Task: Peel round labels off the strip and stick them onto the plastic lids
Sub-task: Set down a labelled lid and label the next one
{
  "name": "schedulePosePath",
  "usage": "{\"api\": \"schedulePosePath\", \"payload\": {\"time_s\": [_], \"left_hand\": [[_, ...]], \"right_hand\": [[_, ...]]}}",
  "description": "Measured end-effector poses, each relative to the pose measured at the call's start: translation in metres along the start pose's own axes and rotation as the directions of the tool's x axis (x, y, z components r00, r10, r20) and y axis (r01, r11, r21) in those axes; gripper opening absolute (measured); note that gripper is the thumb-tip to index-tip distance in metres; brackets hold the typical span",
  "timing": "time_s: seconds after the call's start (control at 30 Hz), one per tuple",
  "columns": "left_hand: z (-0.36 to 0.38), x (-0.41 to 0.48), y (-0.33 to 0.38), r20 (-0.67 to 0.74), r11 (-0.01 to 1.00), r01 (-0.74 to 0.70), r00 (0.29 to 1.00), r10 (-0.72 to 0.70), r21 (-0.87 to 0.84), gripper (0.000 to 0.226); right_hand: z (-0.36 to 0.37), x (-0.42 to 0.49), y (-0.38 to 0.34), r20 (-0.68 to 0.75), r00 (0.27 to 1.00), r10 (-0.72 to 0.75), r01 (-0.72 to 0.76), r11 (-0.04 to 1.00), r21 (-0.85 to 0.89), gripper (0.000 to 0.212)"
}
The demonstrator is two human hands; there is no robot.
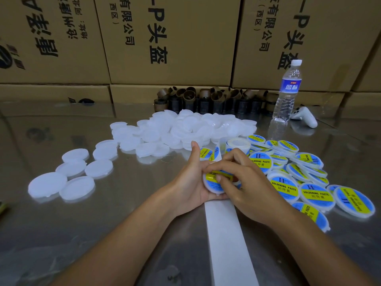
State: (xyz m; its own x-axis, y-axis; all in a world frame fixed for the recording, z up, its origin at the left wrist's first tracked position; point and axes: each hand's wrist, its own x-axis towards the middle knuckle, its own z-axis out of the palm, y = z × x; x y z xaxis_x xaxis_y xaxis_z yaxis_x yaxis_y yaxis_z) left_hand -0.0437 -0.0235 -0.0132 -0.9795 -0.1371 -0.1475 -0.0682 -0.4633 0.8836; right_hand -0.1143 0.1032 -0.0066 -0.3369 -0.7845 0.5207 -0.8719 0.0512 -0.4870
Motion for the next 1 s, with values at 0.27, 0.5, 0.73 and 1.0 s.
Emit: {"api": "schedulePosePath", "payload": {"time_s": [0.27,0.5,0.73,1.0], "left_hand": [[0.0001,0.0009,-0.0012,-0.006,1.0,-0.01,1.0,0.01,0.003,0.088],[-0.0005,0.0019,-0.0024,0.014,1.0,-0.003,1.0,0.003,-0.003,0.086],[0.0021,-0.0021,-0.0016,0.028,1.0,-0.005,1.0,0.005,-0.013,0.082],[0.0036,-0.0017,-0.0021,0.05,0.999,-0.044,0.998,0.044,-0.003,0.075]], "right_hand": [[-0.0014,-0.0006,0.0023,0.068,0.997,0.031,-0.029,0.999,-0.028,0.037],[-0.001,-0.0013,0.0049,0.095,0.995,0.018,-0.016,1.0,-0.024,0.038],[0.0026,-0.0004,0.003,0.069,0.998,0.009,-0.01,1.0,0.014,0.048],[0.0034,-0.0003,0.0038,-0.038,0.997,0.074,-0.072,0.997,0.034,0.07]]}}
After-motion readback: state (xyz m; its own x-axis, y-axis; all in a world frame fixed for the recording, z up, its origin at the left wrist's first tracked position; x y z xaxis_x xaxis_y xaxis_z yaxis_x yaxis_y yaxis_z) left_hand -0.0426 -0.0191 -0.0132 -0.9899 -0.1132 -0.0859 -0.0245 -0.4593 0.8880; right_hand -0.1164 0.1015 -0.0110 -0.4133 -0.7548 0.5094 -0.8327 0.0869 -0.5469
